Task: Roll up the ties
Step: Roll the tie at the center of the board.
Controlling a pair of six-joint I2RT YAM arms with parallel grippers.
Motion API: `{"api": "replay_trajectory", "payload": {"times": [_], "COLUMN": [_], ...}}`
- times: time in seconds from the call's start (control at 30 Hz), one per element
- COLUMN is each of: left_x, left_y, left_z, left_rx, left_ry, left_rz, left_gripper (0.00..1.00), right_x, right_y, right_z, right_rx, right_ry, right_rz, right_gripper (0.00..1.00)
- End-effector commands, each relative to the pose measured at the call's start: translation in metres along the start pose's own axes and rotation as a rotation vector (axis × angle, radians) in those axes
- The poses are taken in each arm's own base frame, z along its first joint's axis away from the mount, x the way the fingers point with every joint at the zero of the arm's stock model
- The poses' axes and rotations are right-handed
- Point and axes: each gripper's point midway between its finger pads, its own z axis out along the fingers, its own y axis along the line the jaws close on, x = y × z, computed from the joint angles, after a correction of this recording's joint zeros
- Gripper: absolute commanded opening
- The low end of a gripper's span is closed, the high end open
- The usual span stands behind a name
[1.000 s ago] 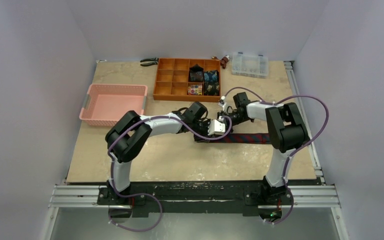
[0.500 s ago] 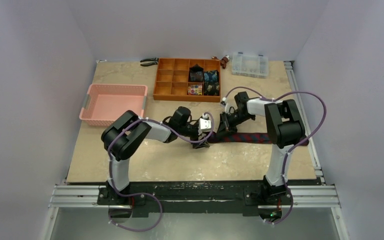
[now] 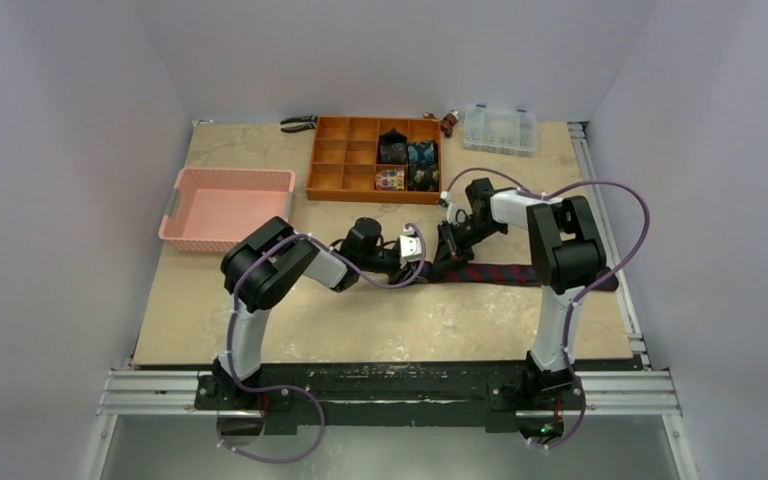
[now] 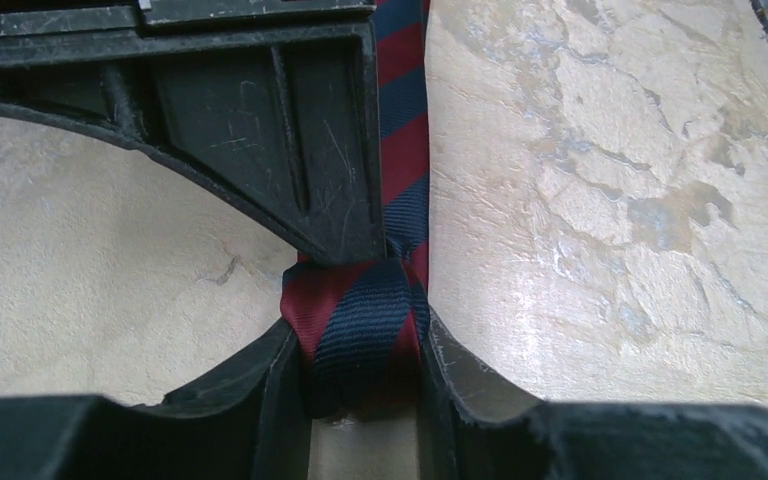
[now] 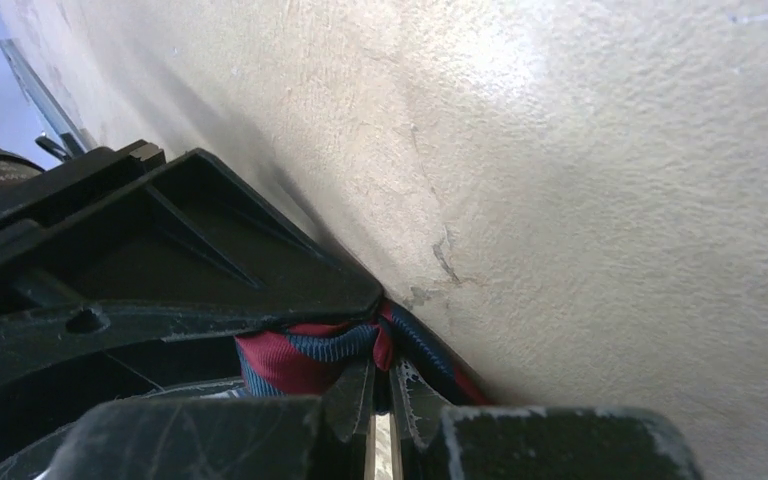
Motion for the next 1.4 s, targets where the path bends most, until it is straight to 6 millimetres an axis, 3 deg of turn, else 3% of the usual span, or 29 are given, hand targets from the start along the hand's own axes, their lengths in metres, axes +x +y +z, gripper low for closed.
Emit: {"api": "replay_trajectory", "payload": {"times": [0.0,0.13,0.27,0.47,0.53,0.63,0.7,0.9,1.0,1.1,1.17,1.37], "left_x": [0.026,0.051,0.074,0.088,0.088,0.091,0.092,0.095,0.091,0.076,0.061,0.026], "left_y": [-0.007,-0.019,-0.025,-0.025,-0.025,-0.027,-0.028,-0.028,-0.029,-0.030,-0.031,-0.020], "left_z": [-0.013,-0.033,-0.046,-0.051,-0.053,-0.055,-0.055,-0.051,-0.046,-0.038,-0.033,-0.013], "left_rx": [-0.034,-0.005,0.024,0.051,0.055,0.073,0.077,0.063,0.067,0.079,0.104,0.095], "left_ry": [0.156,0.337,0.481,0.628,0.644,0.668,0.678,0.683,0.658,0.574,0.474,0.235], "left_rz": [-0.011,0.054,0.080,0.087,0.097,0.123,0.125,0.060,0.006,-0.068,-0.121,-0.180], "left_gripper": [0.21,0.17,0.14,0.13,0.13,0.14,0.14,0.15,0.24,0.51,0.62,0.68], "right_x": [-0.007,-0.010,-0.002,0.000,-0.003,-0.010,-0.014,0.005,0.012,0.009,0.007,0.001], "right_y": [-0.031,-0.007,0.016,0.051,0.048,0.041,0.038,0.008,-0.014,-0.035,-0.043,-0.059], "right_z": [0.010,-0.013,-0.032,-0.037,-0.032,-0.023,-0.018,-0.010,-0.009,-0.009,-0.010,-0.011], "right_rx": [0.136,0.068,-0.031,-0.170,-0.162,-0.156,-0.150,-0.039,0.036,0.130,0.180,0.258], "right_ry": [0.009,-0.006,-0.020,-0.071,-0.071,-0.079,-0.078,-0.005,0.018,0.013,0.005,-0.004], "right_rz": [-0.114,-0.133,-0.113,-0.054,-0.056,-0.028,-0.017,-0.036,-0.034,-0.060,-0.072,-0.087], "right_gripper": [0.01,0.26,0.43,0.54,0.55,0.53,0.46,0.01,0.00,0.00,0.00,0.00]}}
